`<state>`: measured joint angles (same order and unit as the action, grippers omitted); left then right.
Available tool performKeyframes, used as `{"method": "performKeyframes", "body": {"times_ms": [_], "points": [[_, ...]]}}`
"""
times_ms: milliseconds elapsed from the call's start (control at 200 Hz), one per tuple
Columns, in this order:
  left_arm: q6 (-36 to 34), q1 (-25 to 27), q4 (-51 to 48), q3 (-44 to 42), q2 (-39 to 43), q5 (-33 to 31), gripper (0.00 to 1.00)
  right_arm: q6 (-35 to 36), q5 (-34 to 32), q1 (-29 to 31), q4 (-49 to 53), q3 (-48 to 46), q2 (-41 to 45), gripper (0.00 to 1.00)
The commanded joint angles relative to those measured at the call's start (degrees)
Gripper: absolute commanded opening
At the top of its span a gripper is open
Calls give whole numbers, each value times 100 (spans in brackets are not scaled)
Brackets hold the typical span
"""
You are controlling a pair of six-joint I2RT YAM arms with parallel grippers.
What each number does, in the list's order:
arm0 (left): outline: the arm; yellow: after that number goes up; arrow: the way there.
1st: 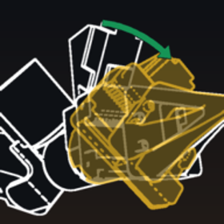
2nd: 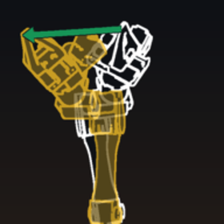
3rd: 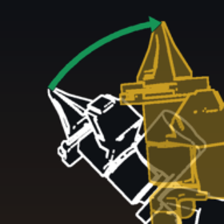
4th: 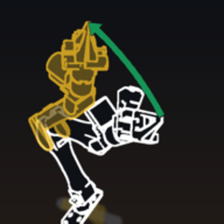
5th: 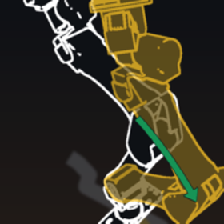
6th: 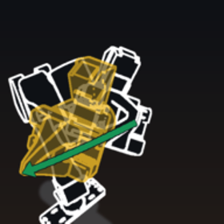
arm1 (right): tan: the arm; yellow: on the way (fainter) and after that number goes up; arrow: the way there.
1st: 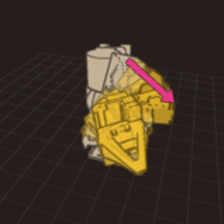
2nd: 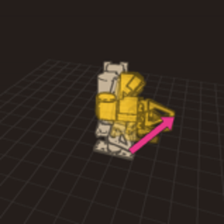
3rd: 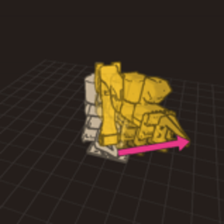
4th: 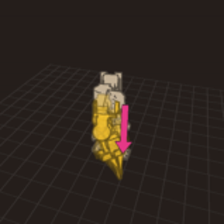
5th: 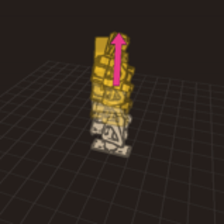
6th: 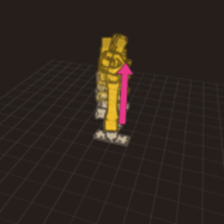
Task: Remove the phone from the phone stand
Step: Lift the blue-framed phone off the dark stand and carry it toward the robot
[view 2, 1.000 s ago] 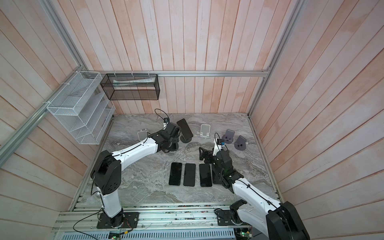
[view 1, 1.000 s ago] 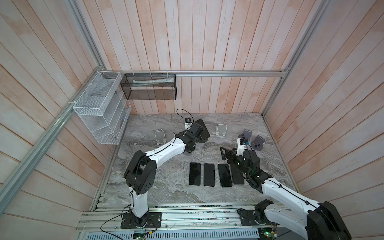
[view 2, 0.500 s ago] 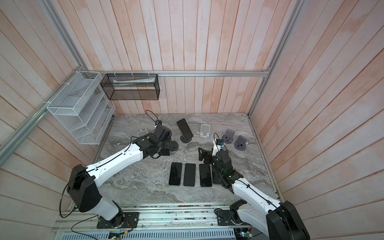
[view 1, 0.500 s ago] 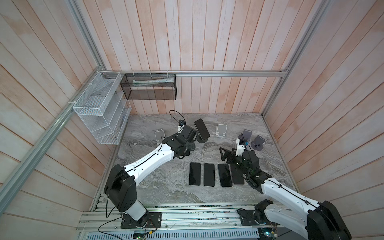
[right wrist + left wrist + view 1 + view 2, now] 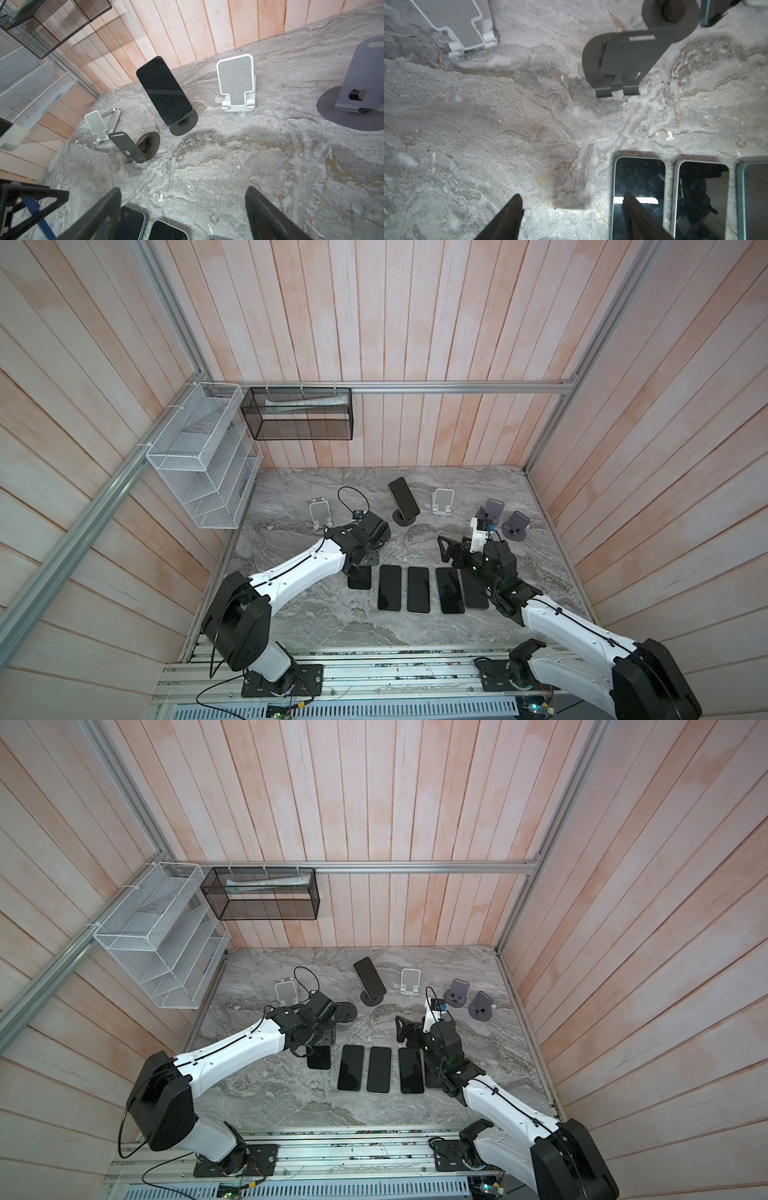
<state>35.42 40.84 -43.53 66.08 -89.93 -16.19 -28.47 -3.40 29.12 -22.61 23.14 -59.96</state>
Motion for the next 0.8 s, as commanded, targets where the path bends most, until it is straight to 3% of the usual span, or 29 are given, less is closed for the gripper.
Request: {"method": "performKeyframes", "body": {"times_ms": [0, 100, 795], "points": [[53, 23, 343, -141, -205, 412, 56, 26, 51, 36, -128, 7, -83, 94], [35, 29, 375, -127, -430, 573, 54, 48, 63, 48, -85, 43, -95, 94], [386, 29, 650, -471, -1082, 23, 52, 52, -22, 66, -37, 81, -204, 94]]}}
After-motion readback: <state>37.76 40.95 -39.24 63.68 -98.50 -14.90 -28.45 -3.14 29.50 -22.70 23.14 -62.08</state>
